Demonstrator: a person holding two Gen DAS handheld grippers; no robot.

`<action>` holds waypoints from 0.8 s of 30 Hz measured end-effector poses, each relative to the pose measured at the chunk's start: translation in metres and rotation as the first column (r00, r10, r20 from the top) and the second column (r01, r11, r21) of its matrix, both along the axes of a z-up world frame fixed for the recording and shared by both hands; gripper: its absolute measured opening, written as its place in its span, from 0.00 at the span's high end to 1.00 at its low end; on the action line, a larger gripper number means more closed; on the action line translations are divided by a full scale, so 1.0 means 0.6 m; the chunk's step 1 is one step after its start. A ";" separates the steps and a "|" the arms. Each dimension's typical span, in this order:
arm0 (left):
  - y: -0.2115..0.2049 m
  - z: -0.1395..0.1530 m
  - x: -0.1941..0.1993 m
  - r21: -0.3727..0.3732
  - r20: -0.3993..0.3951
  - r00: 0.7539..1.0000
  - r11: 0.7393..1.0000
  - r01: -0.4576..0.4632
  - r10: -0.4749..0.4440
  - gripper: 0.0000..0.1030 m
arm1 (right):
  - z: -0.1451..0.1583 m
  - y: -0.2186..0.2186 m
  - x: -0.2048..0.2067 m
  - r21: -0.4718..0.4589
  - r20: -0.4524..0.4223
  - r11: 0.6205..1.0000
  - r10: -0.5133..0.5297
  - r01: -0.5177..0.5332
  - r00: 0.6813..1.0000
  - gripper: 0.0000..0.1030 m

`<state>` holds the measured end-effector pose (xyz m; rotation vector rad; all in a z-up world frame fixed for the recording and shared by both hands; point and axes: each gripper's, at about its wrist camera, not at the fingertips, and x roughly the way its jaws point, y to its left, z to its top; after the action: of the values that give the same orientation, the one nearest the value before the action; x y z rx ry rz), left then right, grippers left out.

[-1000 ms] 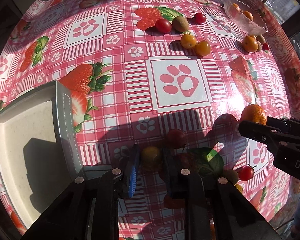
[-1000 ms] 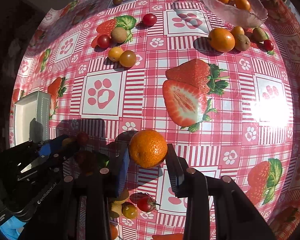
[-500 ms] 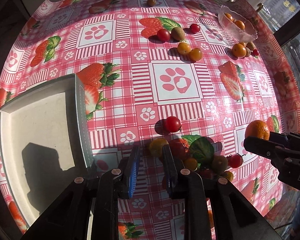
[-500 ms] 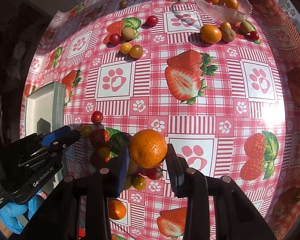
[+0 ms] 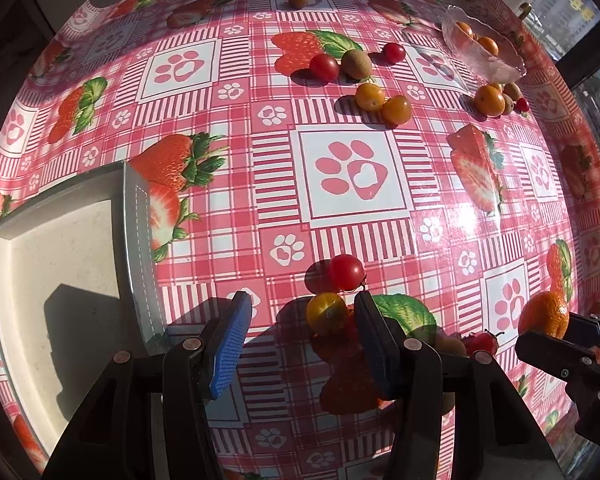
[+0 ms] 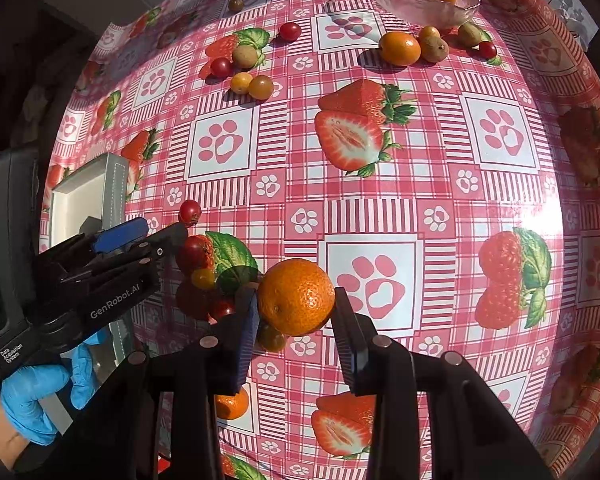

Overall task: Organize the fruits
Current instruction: 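Grasp the orange with the right gripper while the left gripper grasps a yellow cherry tomato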

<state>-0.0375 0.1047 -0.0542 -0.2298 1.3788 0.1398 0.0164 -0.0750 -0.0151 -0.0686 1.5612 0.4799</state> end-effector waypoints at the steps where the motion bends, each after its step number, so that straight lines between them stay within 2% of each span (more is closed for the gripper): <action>1: -0.004 -0.002 0.006 0.007 -0.002 1.000 1.000 -0.003 0.003 0.51 | 0.000 -0.001 0.000 -0.001 -0.001 1.000 -0.001 0.001 1.000 0.61; 2: -0.008 -0.002 0.009 0.004 -0.005 1.000 1.000 -0.002 0.002 0.64 | 0.000 -0.002 -0.002 -0.001 -0.002 1.000 -0.003 0.003 1.000 0.61; 5: -0.030 -0.007 0.013 0.011 -0.018 1.000 1.000 0.024 -0.023 0.77 | 0.002 -0.006 -0.006 0.003 -0.001 1.000 -0.014 0.014 1.000 0.61; 7: -0.045 -0.009 0.011 0.024 -0.020 0.999 0.999 0.048 -0.047 0.77 | 0.004 -0.008 -0.006 0.005 -0.001 1.000 -0.017 0.017 1.000 0.61; 10: -0.044 -0.004 0.001 -0.012 -0.015 1.000 1.000 0.028 -0.028 0.77 | 0.007 -0.011 -0.006 0.009 0.002 1.000 -0.028 0.028 1.000 0.61; 15: -0.028 0.023 -0.016 -0.040 0.016 1.000 0.999 -0.015 0.015 0.77 | 0.015 -0.012 -0.006 0.021 0.006 0.999 -0.035 0.035 0.999 0.61; 24: 0.018 0.087 -0.043 -0.062 0.086 0.994 0.996 -0.057 0.063 0.77 | 0.040 0.027 -0.012 0.030 0.023 0.999 0.022 -0.022 1.000 0.61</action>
<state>-0.0631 0.1155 -0.0022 -0.3239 1.2900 0.1369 0.0093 -0.0587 0.0087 -0.0677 1.5320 0.5187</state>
